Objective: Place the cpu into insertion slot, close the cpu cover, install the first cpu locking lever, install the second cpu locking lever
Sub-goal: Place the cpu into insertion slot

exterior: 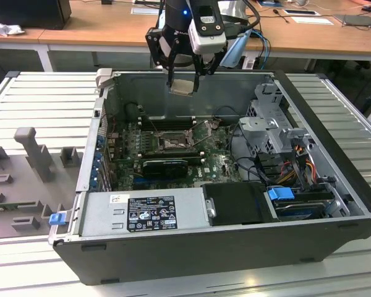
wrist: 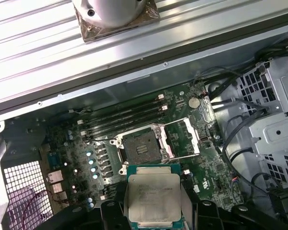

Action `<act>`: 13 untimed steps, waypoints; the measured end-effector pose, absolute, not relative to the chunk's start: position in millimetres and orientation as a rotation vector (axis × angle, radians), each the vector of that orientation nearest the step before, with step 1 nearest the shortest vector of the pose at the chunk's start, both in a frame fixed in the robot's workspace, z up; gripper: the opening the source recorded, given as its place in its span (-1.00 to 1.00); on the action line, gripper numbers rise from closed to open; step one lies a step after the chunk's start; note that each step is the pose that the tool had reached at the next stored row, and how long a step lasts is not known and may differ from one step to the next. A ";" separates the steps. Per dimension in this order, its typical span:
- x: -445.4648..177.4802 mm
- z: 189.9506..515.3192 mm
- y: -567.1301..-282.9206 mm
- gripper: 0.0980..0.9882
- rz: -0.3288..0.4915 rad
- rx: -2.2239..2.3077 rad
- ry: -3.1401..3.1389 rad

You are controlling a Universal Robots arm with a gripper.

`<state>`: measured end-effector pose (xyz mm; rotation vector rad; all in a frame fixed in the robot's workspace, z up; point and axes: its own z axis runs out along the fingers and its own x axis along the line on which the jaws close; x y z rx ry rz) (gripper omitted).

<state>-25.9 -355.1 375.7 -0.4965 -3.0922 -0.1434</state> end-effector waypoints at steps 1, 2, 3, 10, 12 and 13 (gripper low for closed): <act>-25.9 375.7 -355.1 -0.03 -0.143 -0.507 -3.091; -25.9 375.7 -355.1 -0.03 -0.144 -0.513 -3.090; -25.9 375.7 -355.1 -0.03 -0.143 -0.517 -3.089; -25.9 375.7 -355.1 -0.03 -0.144 -0.565 -3.082; -25.9 375.7 -355.1 -0.03 -0.144 -0.576 -3.081; -25.9 375.7 -355.1 -0.03 -0.144 -0.583 -3.080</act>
